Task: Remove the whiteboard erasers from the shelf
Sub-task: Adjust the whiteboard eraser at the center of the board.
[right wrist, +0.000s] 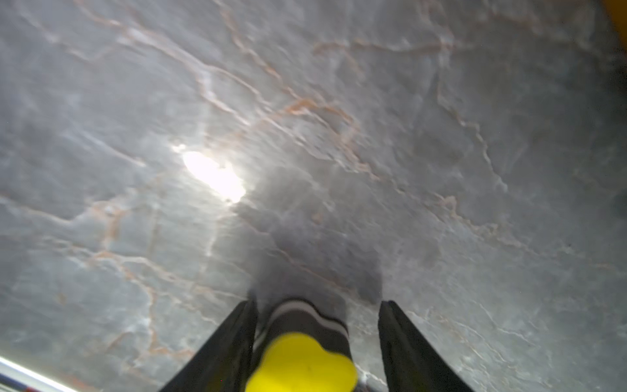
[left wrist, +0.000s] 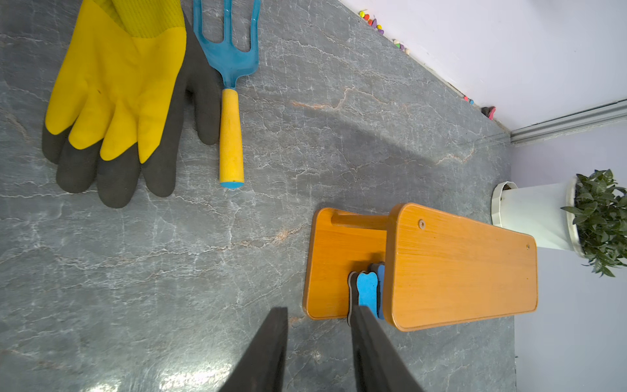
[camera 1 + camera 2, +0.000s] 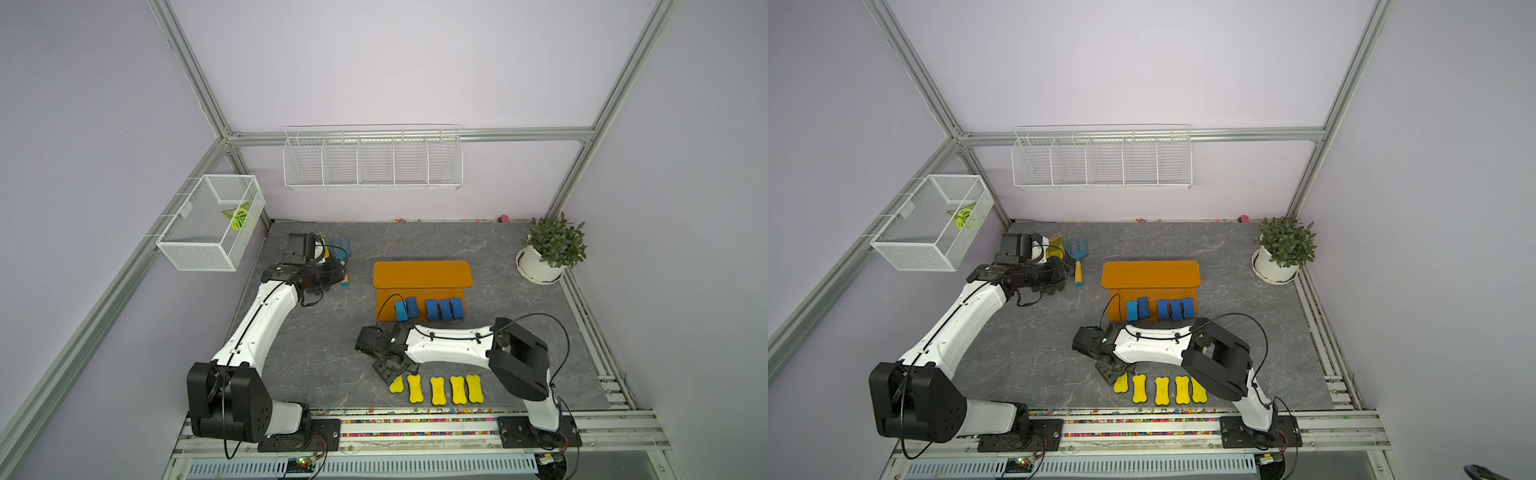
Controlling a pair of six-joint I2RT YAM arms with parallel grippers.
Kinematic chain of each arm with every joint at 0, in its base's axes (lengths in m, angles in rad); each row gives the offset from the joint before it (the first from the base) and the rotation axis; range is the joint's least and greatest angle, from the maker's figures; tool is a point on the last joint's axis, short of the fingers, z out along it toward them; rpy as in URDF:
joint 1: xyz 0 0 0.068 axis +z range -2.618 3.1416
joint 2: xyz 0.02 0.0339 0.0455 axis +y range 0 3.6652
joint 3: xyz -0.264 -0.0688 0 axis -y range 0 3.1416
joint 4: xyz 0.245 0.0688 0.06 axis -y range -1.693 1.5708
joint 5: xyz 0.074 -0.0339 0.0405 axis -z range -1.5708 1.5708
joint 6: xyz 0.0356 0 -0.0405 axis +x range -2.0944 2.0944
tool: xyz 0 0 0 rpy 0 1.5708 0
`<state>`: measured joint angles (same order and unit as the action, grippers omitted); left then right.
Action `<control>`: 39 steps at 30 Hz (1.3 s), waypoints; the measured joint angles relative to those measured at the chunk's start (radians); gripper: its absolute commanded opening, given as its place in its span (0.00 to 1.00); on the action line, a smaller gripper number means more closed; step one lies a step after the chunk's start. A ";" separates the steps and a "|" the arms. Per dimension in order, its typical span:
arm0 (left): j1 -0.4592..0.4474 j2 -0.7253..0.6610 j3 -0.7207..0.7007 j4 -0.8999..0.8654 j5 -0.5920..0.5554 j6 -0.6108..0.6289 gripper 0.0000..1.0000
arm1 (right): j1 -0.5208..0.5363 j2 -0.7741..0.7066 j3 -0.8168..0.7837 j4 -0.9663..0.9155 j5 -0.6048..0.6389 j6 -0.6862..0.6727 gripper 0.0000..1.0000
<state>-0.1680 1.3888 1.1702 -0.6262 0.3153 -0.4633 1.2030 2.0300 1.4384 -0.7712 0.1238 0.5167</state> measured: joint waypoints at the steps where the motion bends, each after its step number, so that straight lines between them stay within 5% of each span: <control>1: 0.000 0.001 0.000 0.000 0.002 0.000 0.37 | -0.008 -0.005 -0.009 0.006 -0.014 0.002 0.59; 19: 0.000 0.027 0.000 0.009 0.034 0.000 0.37 | -0.125 -0.124 -0.127 0.148 -0.257 0.013 0.48; 39: 0.000 0.033 0.000 0.018 0.048 0.000 0.37 | -0.124 -0.151 -0.204 0.193 -0.339 0.030 0.45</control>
<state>-0.1680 1.4216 1.1702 -0.6083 0.3634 -0.4637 1.0786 1.8790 1.2343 -0.5777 -0.2153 0.5468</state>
